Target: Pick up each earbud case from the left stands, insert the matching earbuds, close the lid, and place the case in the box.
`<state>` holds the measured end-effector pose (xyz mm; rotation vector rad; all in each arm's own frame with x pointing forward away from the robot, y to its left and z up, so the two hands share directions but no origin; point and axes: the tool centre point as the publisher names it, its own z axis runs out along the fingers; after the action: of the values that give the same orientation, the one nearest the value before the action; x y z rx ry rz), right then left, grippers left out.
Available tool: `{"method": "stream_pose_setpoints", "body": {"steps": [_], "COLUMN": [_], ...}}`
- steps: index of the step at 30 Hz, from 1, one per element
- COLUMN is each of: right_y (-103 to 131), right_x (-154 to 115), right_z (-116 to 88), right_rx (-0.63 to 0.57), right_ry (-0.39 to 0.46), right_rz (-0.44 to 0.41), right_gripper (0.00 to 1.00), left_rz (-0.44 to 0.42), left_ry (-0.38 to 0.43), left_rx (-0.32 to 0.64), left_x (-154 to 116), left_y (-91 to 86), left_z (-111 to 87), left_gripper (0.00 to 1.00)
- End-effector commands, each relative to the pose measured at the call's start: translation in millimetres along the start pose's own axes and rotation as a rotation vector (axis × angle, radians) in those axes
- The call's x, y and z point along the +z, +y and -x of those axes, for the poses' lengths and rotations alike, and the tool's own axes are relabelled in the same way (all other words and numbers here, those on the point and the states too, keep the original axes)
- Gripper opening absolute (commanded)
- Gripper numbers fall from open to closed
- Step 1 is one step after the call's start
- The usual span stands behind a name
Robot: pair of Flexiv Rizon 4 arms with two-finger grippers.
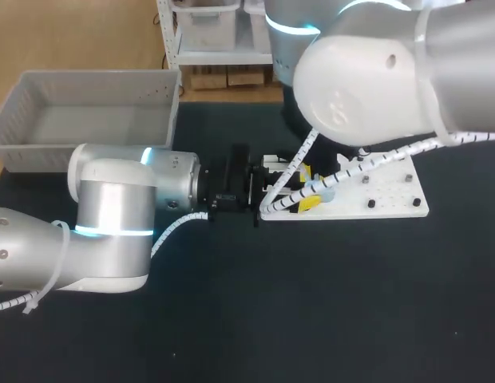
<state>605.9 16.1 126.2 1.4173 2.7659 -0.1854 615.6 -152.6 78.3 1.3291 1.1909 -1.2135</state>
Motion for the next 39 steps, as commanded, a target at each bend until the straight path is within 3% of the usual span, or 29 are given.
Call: {"method": "stream_pose_setpoints", "body": {"steps": [1, 39], "right_y": [0.5, 0.2], "right_x": [2.2, 14.1], "right_z": [3.5, 13.1], "right_rx": [0.004, 0.030], "right_ry": [0.007, 0.010], "right_rz": [0.001, 0.004], "right_gripper": [0.00, 0.00], "left_rz": [0.007, 0.007], "left_ry": [-0.004, -0.004], "left_rx": [0.004, 0.004], "left_x": [-0.1, -0.1], "left_y": [-1.5, -1.5], "left_z": [-1.0, -1.0], "left_gripper": [0.00, 0.00]}}
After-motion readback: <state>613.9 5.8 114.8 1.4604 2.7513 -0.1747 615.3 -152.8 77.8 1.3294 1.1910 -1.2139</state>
